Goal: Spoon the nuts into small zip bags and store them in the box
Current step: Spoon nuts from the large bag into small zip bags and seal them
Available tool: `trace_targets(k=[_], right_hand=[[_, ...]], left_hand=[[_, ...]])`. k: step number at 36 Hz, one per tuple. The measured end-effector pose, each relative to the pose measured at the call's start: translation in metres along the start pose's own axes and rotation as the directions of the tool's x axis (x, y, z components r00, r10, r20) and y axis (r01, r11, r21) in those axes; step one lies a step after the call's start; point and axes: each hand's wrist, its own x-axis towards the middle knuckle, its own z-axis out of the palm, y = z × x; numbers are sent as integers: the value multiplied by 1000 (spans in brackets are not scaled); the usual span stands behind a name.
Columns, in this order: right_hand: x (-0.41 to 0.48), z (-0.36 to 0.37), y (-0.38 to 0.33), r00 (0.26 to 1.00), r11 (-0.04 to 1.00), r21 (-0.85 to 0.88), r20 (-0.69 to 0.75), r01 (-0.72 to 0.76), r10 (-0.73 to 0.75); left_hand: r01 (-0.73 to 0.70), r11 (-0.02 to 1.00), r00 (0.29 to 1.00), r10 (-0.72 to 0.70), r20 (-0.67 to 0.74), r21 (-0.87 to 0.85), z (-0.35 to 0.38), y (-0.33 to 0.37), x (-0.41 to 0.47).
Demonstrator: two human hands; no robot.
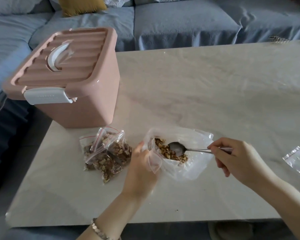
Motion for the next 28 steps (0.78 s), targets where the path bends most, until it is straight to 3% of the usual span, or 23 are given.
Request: trace_targets(k=[4, 9, 16, 21, 24, 28], right_hand=[[0, 12, 3, 995, 991, 103, 61, -89, 83], [-3, 18, 7, 972, 882, 410, 121, -234, 202], [-8, 14, 20, 959, 709, 659, 69, -251, 276], [-11, 9, 24, 960, 621, 753, 51, -219, 276], [-12, 7, 24, 965, 610, 770, 29, -188, 261], [-12, 3, 19, 973, 613, 776, 4, -148, 229]], left_hand=[[13, 998, 1000, -14, -7, -69, 7, -13, 1], [-4, 992, 999, 0, -33, -128, 13, -29, 3], [-67, 998, 987, 65, -147, -5, 7, -33, 19], [-203, 969, 927, 237, -292, 140, -16, -15, 16], [-141, 983, 906, 177, -384, 120, -22, -15, 9], [-94, 995, 954, 84, -287, -19, -17, -19, -1]])
